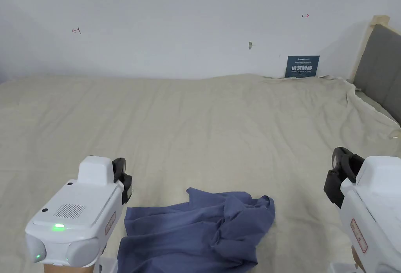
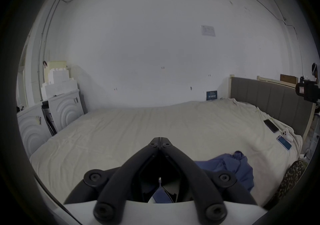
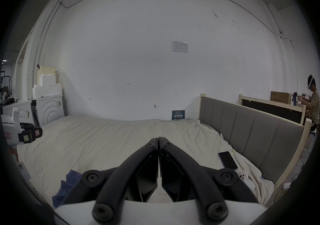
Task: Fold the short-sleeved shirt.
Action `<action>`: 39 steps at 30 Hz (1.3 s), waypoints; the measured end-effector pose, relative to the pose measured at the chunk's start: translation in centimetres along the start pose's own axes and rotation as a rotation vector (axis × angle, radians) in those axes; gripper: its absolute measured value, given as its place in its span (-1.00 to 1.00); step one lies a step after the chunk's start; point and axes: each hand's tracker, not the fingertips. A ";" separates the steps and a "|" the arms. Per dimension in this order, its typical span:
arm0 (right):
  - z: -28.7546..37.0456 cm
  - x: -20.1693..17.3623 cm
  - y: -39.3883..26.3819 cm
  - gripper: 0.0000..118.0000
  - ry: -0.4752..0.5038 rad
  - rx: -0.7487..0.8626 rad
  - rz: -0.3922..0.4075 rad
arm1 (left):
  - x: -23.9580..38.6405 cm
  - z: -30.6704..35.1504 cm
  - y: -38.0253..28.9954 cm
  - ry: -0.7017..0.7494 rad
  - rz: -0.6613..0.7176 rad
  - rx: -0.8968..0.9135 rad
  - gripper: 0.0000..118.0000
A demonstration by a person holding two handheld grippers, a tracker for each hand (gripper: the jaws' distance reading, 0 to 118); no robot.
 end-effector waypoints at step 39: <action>-3.7 0.0 -4.6 -1.00 0.063 -0.167 -0.008 | 0.0 -3.0 -18.1 -0.041 0.148 -0.730 -0.95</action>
